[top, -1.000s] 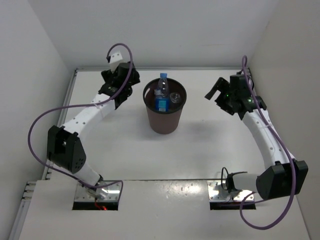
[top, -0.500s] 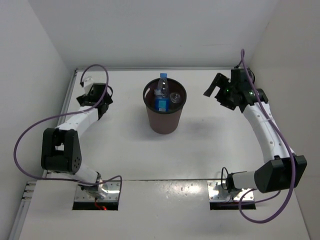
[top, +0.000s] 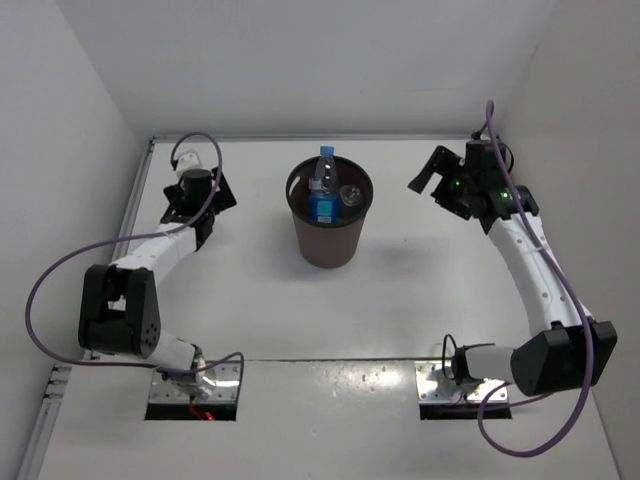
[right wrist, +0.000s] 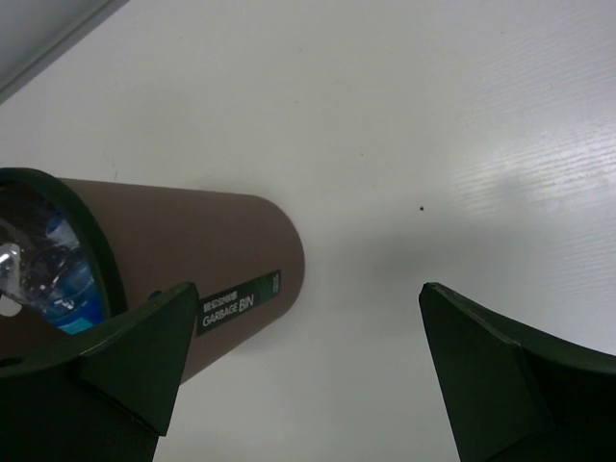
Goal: Put the plastic bottles in the bin
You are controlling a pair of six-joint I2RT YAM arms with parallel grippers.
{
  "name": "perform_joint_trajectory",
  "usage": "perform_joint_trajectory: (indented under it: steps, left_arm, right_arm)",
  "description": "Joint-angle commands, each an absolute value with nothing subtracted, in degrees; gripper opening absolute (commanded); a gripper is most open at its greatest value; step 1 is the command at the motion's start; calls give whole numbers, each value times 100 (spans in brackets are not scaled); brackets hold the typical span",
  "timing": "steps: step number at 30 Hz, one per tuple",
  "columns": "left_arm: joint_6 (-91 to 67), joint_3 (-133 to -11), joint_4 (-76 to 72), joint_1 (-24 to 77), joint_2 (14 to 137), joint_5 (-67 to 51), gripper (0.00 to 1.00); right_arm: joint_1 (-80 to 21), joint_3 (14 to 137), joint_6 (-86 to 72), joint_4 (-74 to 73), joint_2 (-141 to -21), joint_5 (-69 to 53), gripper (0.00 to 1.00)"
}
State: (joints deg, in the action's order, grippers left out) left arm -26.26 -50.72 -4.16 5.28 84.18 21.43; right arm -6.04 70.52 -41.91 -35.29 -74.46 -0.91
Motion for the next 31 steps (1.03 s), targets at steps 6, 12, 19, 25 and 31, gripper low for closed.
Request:
perform_joint_trajectory:
  steps: [6,12,19,25,31]
  left_arm:
    - [-2092,-5098,-615,562,8218,1811,100]
    - [-1407,-4984,-781,562,8271,800,100]
    - [-1100,-4983,-642,562,8156,642,100]
    - [-949,-4922,-176,562,8033,1143,100]
    - [-1186,-4974,-229,562,8033,1010,100]
  right_arm:
    - [-615,6820,-4351,-3182,-7128,-70,99]
    - [-615,6820,-4351,-3182,-7075,-18,99]
    - [-615,6873,-4351,-3121,-7128,35,99]
    - [-615,6995,-4351,-3155,-7259,-88,99]
    - [-615,7058,-4220,-3401,-7488,-141,99]
